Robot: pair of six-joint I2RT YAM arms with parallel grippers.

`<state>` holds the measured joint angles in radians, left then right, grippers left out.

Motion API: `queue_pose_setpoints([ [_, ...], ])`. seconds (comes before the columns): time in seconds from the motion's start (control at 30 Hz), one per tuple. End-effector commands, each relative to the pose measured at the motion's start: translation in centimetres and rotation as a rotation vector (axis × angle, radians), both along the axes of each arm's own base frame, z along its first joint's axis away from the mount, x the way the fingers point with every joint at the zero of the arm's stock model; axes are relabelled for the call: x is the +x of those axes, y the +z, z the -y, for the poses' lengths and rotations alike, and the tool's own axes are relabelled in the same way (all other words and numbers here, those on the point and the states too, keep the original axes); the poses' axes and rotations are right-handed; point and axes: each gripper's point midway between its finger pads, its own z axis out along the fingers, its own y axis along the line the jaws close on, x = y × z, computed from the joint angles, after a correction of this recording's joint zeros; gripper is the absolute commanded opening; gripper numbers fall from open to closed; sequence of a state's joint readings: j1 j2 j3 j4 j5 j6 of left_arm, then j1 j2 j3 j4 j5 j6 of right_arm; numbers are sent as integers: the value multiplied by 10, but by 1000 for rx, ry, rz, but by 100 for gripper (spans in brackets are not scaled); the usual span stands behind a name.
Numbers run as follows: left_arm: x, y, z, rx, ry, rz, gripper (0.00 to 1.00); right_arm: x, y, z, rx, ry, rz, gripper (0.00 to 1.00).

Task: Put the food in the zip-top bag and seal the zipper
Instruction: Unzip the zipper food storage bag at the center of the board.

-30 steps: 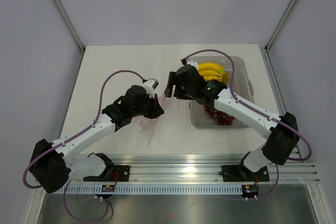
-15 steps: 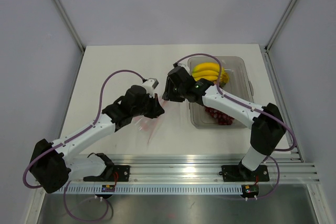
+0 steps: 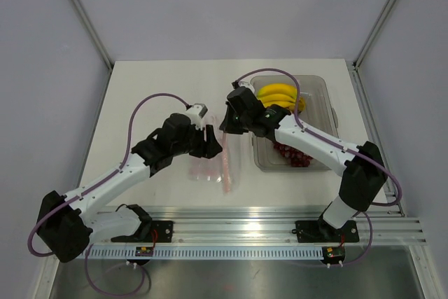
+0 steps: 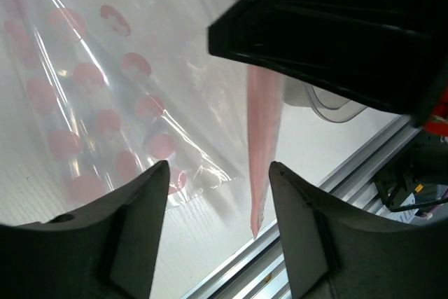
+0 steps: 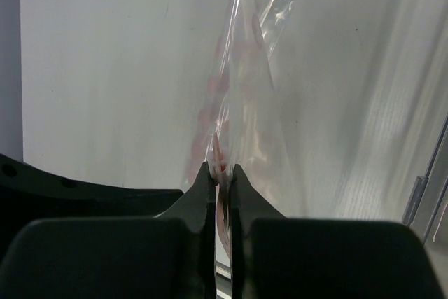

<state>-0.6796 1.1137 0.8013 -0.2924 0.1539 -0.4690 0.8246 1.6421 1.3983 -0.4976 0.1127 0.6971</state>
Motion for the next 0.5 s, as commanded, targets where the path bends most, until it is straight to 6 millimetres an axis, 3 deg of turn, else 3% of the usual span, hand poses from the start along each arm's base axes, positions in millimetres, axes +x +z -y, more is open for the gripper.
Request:
queue_pose_setpoints([
  [0.0, 6, 12, 0, -41, 2, 27, 57, 1, 30, 2, 56, 15, 67, 0],
  [0.07, 7, 11, 3, -60, -2, 27, 51, -1, 31, 2, 59, 18, 62, 0],
  [0.37, 1, 20, 20, -152, -77, 27, 50, -3, 27, 0, 65, 29, 48, 0],
  [0.47, -3, 18, 26, -173, -113, 12, 44, -3, 29, -2, 81, 35, 47, 0],
])
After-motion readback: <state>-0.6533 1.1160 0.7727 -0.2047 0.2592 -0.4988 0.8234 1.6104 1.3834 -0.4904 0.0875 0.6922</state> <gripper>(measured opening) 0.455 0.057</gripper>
